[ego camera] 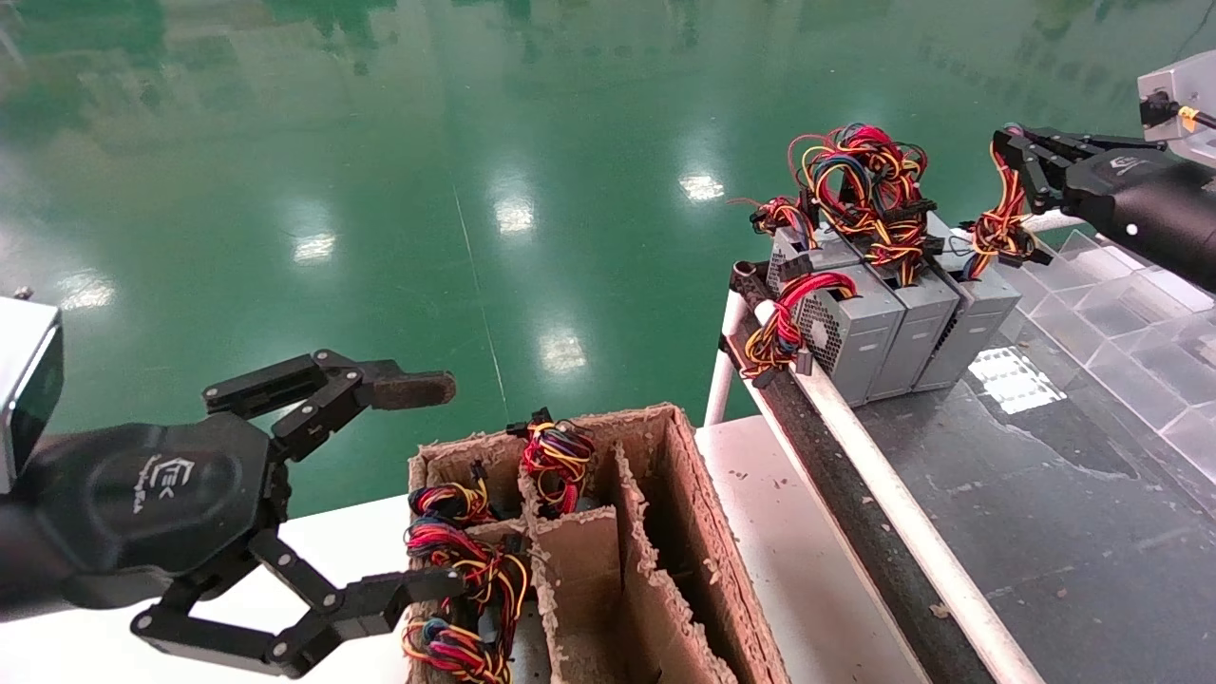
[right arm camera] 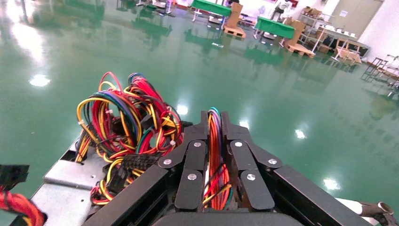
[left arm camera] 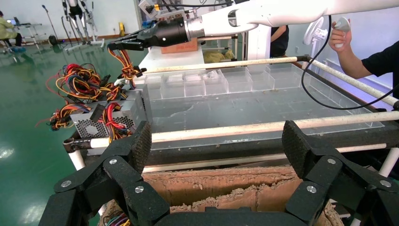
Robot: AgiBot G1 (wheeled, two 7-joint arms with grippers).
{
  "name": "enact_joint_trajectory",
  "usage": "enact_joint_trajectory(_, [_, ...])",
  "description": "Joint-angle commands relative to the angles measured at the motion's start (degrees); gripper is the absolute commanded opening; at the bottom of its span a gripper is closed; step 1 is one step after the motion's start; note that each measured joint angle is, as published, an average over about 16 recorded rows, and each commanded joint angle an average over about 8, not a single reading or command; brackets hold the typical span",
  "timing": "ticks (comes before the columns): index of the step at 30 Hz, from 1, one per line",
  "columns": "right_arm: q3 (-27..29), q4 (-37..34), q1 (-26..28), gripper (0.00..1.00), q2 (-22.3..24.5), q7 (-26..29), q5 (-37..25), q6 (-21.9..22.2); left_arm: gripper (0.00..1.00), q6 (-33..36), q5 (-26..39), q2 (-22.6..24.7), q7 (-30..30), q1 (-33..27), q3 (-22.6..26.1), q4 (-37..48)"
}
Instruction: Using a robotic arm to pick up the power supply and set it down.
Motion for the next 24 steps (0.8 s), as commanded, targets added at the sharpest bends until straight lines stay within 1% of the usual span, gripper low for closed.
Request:
enact_joint_trajectory(1, [0.04,-0.05,-0.16,1.00,0.04,-0.05,0.06,-0.34,1.00,0.00,0.00,0.00,0.00,0.00,0.00,0.00])
enact_joint_trajectory(9, [-0.29,-0.04,-0.13,1.00,0.75,0.15,-0.41,-1.95,1.00,0.00,0.00,0.00,0.00,0.00,0.00,0.00])
enact_joint_trajectory(16, [-0.48,0.37,0.12,1.00,1.85,0.16,-0.69,-4.69,1.00,0.00,0.00,0.00,0.00,0.00,0.00,0.00])
enact_joint_trajectory(24, [1.06,1.23,0.29,1.00,3.24,0.29,1.66,-7.85,1.00,-0.01,-0.01,0.00,0.00,0.01,0.00,0.01])
